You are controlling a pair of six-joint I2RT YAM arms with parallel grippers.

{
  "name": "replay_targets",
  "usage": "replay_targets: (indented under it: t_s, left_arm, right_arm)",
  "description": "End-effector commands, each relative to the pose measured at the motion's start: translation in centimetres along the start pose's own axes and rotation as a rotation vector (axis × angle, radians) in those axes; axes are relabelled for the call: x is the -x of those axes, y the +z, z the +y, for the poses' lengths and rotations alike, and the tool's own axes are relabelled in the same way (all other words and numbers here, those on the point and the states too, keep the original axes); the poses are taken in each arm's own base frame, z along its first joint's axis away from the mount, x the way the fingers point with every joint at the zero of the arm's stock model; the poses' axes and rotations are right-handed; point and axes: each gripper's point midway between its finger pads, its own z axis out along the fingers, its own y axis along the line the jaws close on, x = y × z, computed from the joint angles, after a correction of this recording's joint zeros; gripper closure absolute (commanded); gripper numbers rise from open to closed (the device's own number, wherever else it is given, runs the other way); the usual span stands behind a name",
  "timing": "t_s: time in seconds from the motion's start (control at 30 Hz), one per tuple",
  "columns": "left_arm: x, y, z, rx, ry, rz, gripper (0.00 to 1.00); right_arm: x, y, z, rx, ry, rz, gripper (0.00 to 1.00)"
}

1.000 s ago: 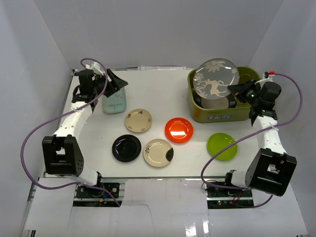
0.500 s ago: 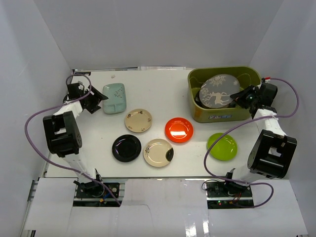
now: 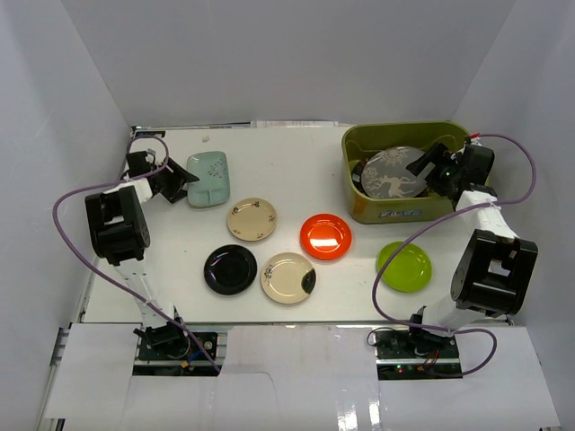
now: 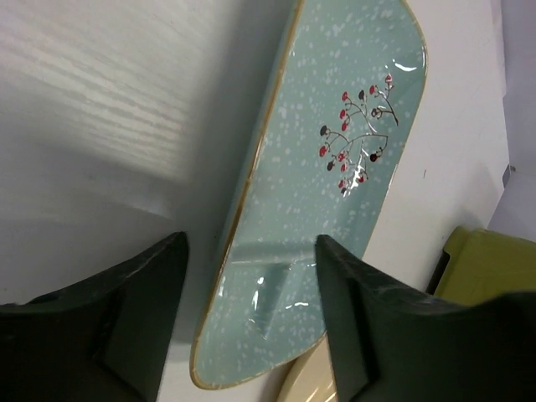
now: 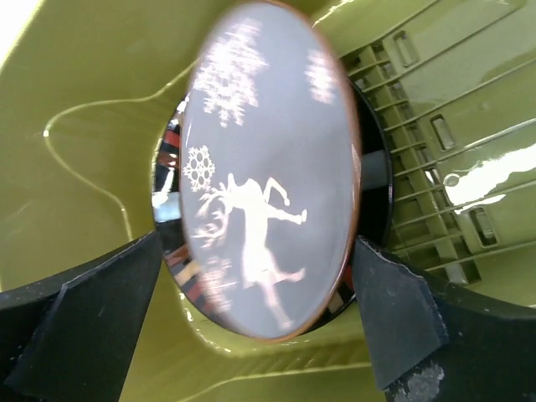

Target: Place the plates into the plastic bin on the countertop

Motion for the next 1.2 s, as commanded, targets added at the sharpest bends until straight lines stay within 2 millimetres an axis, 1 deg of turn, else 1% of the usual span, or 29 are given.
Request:
replay_targets:
  t_s: [0.0,0.07,0.13,0.2,0.27,0.3,0.37,0.4,0.47,0.5,0.57,0.6,0.63,0.67,0.7,0.73,0.77,0.8,0.83,0.87,0.9,0.93,0.97,1.0,1.03,1.07,1.1,1.13,1.17]
  left_arm:
    - [0.5,0.6,0.1,-0.022,0.014,-0.006,0.31]
    - [0.0,1.1,0.6,-0.022,-0.001,0.005,0.36]
    - [-0.5,1.3,1.2,-0.012,-0.014,0.010,0.47]
    - [-0.7,1.5,1.8,0.006,-0.023,0.007,0.53]
    - [-0.8,1.6,2.3,0.023,-0.027,0.001,0.56]
    - [-0.9,1.7,2.5,0.028,-0.030,0.000,0.59]
    - [-1.0,1.8,2.7,0.036,-0.030,0.002,0.68]
    - [-0.8,1.8,2.8,0.039,-0.029,-0.003,0.73]
    - [-0.9,1.8,3.2,0.058,-0.029,-0.008,0.91]
    - [-0.9,1.7,3.4,0.067,-0.028,-0.012,0.99]
    - [-0.7,1.2,3.2,0.071,-0.023,-0.026,1.00]
    - [-0.6,1.0,2.9,0.063,-0.019,-0.032,1.00]
    - [0.0,0.2,1.6,0.035,-0.016,-0.057,1.00]
    - [-0.3,-0.3,1.2,0.016,-0.029,-0.058,1.00]
    - [-0.8,-1.1,-0.3,-0.045,-0.039,-0.041,1.00]
    - [1.2,-3.3,-4.3,-0.163,-0.025,-0.131,1.00]
    - [1.0,-4.4,-5.9,-0.216,-0.026,-0.142,1.00]
    - [-0.1,-5.3,-6.9,-0.257,-0.034,-0.129,1.00]
    - [0.5,-7.3,-9.6,-0.320,-0.008,-0.166,1.00]
    - [-0.1,-7.9,-11.1,-0.349,0.018,-0.160,1.00]
    - [-0.9,-8.5,-11.9,-0.368,0.033,-0.150,1.00]
    - [-1.2,-10.1,-13.6,-0.404,0.065,-0.168,1.00]
    - [-2.4,-10.5,-14.9,-0.428,0.088,-0.150,1.00]
    - [-4.0,-10.6,-15.0,-0.433,0.093,-0.124,1.00]
    - [-5.9,-10.8,-16.2,-0.458,0.118,-0.090,1.00]
    - [-6.9,-11.7,-17.2,-0.484,0.154,-0.088,1.00]
    - [-9.2,-11.4,-17.6,-0.492,0.172,-0.045,1.00]
    - [-9.6,-11.7,-17.5,-0.497,0.179,-0.041,1.00]
    - [-11.6,-12.2,-18.7,-0.529,0.211,-0.006,1.00]
  right_arm:
    - [2.9,-1.9,0.8,-0.034,-0.066,-0.080,0.02]
    - [4.0,-3.3,1.8,-0.032,-0.100,-0.122,0.06]
    - [5.0,-4.8,2.7,-0.043,-0.131,-0.157,0.07]
    - [5.7,-6.3,3.4,-0.052,-0.165,-0.191,0.07]
    - [5.4,-7.0,3.9,-0.040,-0.176,-0.192,0.06]
    - [5.3,-7.6,4.7,-0.011,-0.186,-0.201,0.04]
    - [4.7,-8.0,5.4,0.018,-0.188,-0.200,0.02]
    - [4.3,-8.5,6.6,0.056,-0.194,-0.201,0.01]
    - [3.8,-8.8,8.0,0.101,-0.204,-0.198,0.00]
    - [3.0,-9.1,9.5,0.149,-0.224,-0.191,0.04]
    - [2.4,-9.7,11.9,0.220,-0.251,-0.200,0.08]
    - [1.5,-10.1,14.0,0.277,-0.277,-0.186,0.09]
    - [1.2,-10.4,14.9,0.303,-0.289,-0.182,0.12]
    - [0.1,-10.6,16.8,0.363,-0.310,-0.154,0.14]
    - [-1.3,-11.1,19.4,0.433,-0.340,-0.126,0.15]
    - [-2.3,-11.3,20.8,0.473,-0.350,-0.108,0.15]
    - [-4.4,-11.3,23.3,0.537,-0.378,-0.068,0.15]
    - [-4.9,-11.6,24.8,0.569,-0.391,-0.066,0.15]
    - [-5.9,-11.5,25.8,0.588,-0.403,-0.051,0.15]
    - [-8.1,-10.9,27.3,0.605,-0.424,-0.005,0.12]
    - [-8.4,-11.1,28.7,0.630,-0.436,0.002,0.06]
    - [-9.4,-10.9,29.5,0.645,-0.449,0.028,0.03]
    - [-11.6,-10.2,30.5,0.667,-0.466,0.083,0.02]
    - [-12.3,-10.0,31.3,0.683,-0.472,0.102,0.04]
    - [-12.4,-10.2,32.6,0.712,-0.478,0.104,0.05]
    - [-14.1,-9.3,33.2,0.724,-0.483,0.150,0.06]
    - [-14.0,-9.1,34.0,0.731,-0.482,0.147,0.07]
    - [-14.4,-8.6,34.3,0.726,-0.485,0.163,0.07]
    - [-15.6,-7.2,34.0,0.704,-0.487,0.200,0.07]
